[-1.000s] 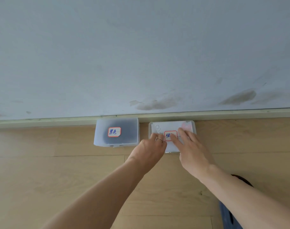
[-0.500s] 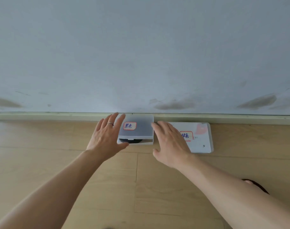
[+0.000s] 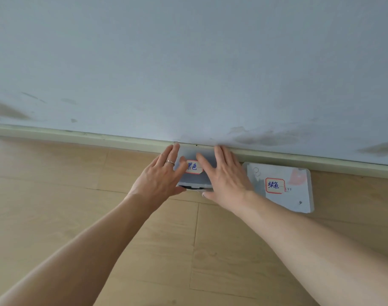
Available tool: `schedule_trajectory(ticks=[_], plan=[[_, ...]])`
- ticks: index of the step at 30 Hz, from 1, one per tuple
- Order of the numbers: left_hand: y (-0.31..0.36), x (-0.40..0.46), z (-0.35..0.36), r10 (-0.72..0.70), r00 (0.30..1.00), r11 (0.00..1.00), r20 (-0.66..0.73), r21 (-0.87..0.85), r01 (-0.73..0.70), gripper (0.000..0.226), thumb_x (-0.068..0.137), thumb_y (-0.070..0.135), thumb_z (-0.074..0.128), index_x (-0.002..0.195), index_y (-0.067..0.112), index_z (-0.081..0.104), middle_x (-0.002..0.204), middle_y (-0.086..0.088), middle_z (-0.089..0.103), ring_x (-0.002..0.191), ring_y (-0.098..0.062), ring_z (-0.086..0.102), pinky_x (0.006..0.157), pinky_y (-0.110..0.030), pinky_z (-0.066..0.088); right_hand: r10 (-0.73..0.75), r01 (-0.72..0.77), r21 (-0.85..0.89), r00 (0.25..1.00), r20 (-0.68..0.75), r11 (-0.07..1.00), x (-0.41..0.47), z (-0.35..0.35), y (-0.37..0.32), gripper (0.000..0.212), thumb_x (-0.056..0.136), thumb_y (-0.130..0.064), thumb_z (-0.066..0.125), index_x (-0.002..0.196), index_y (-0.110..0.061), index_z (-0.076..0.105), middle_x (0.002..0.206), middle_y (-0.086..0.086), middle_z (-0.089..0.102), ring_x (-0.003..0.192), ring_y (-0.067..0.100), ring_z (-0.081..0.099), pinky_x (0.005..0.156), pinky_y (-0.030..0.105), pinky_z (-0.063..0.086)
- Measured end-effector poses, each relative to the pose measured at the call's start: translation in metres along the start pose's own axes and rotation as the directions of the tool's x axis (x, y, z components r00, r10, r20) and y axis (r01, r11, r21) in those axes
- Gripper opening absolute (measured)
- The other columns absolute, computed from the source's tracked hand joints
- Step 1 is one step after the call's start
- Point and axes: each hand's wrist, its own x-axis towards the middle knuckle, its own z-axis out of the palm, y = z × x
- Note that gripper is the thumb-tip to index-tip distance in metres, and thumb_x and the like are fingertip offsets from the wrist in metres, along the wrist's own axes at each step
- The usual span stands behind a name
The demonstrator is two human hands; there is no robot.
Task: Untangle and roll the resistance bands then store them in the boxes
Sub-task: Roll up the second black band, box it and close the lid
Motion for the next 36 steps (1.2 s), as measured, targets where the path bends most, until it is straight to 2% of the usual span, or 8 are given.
schedule_trajectory(ticks=[6,11,14,19,24,27,31,36], plan=[[-0.005,-0.002,-0.013,0.016,1.0,1.0,0.024,-0.025,-0.016,0.084,0.067,0.068,0.083,0.125,0.013,0.056,0.142,-0.024,0.052,0.131,-0.039,0.053,0.101,-0.041,0.052,-0.066,0.063,0.082,0.997,0.031,0.995,0.002,-0.006,0.009,0.091,0.084,-0.048,0.08,0.154,-0.027,0.028,0.149,0.015,0.025,0.14,0.034,0.028,0.107,0.04,0.039],[0.01,-0.01,-0.014,0.006,0.999,0.993,0.04,-0.121,-0.001,0.099,0.067,0.077,0.071,0.144,0.022,0.04,0.146,-0.021,0.042,0.136,-0.04,0.043,0.115,-0.046,0.039,-0.071,0.062,0.104,0.994,0.085,0.993,-0.012,-0.006,0.008,0.097,0.081,-0.047,0.083,0.155,-0.023,0.025,0.149,0.013,0.026,0.141,0.032,0.028,0.107,0.039,0.04],[0.014,-0.01,-0.016,-0.03,0.997,0.976,0.07,-0.212,0.044,0.094,0.079,0.081,0.056,0.151,0.026,0.029,0.156,-0.018,0.027,0.148,-0.037,0.027,0.118,-0.043,0.035,-0.071,0.063,0.101,0.994,0.078,0.993,-0.011,-0.007,0.007,0.098,0.081,-0.046,0.084,0.156,-0.023,0.025,0.148,0.013,0.027,0.14,0.032,0.029,0.106,0.039,0.04],[0.017,-0.012,-0.013,-0.033,0.997,0.975,0.07,-0.217,0.048,0.083,0.087,0.073,0.053,0.148,0.023,0.027,0.155,-0.02,0.026,0.148,-0.039,0.025,0.084,-0.039,0.062,-0.081,0.073,0.091,0.993,0.082,0.993,-0.01,-0.003,0.008,0.099,0.083,-0.046,0.082,0.158,-0.022,0.022,0.15,0.015,0.026,0.143,0.033,0.027,0.11,0.04,0.041],[0.014,-0.012,-0.01,0.005,0.997,0.992,0.074,-0.127,0.005,0.078,0.09,0.072,0.05,0.148,0.024,0.03,0.156,-0.023,0.029,0.147,-0.041,0.029,0.078,-0.038,0.061,-0.088,0.083,0.057,0.993,0.084,0.995,-0.009,-0.002,0.009,0.103,0.084,-0.05,0.08,0.161,-0.021,0.018,0.154,0.016,0.024,0.146,0.033,0.024,0.113,0.04,0.038],[0.009,-0.007,-0.012,0.005,0.999,0.98,0.045,-0.198,0.004,0.071,0.088,0.065,0.044,0.144,0.024,0.035,0.15,-0.022,0.036,0.14,-0.04,0.038,0.072,-0.041,0.063,-0.083,0.072,0.096,0.99,0.113,0.993,-0.005,-0.009,0.011,0.105,0.084,-0.049,0.08,0.161,-0.023,0.016,0.158,0.015,0.02,0.15,0.032,0.019,0.113,0.04,0.039],[0.006,0.0,-0.013,0.021,0.997,0.966,0.069,-0.257,-0.002,0.082,0.084,0.075,0.049,0.148,0.032,0.021,0.149,-0.013,0.027,0.14,-0.031,0.03,0.086,-0.039,0.059,-0.089,0.074,0.122,0.988,0.129,0.99,-0.005,-0.015,0.014,0.105,0.083,-0.045,0.081,0.162,-0.026,0.014,0.162,0.013,0.014,0.155,0.03,0.011,0.11,0.041,0.043],[0.009,-0.001,-0.008,-0.015,0.996,0.933,0.089,-0.357,0.046,0.086,0.08,0.072,0.063,0.147,0.038,0.02,0.146,-0.007,0.023,0.139,-0.028,0.024,0.088,-0.04,0.059,-0.069,0.053,0.166,0.994,0.09,0.985,-0.015,-0.005,0.011,0.101,0.09,-0.04,0.075,0.165,-0.024,0.01,0.172,0.013,-0.005,0.16,0.027,-0.009,0.123,0.04,0.025]])
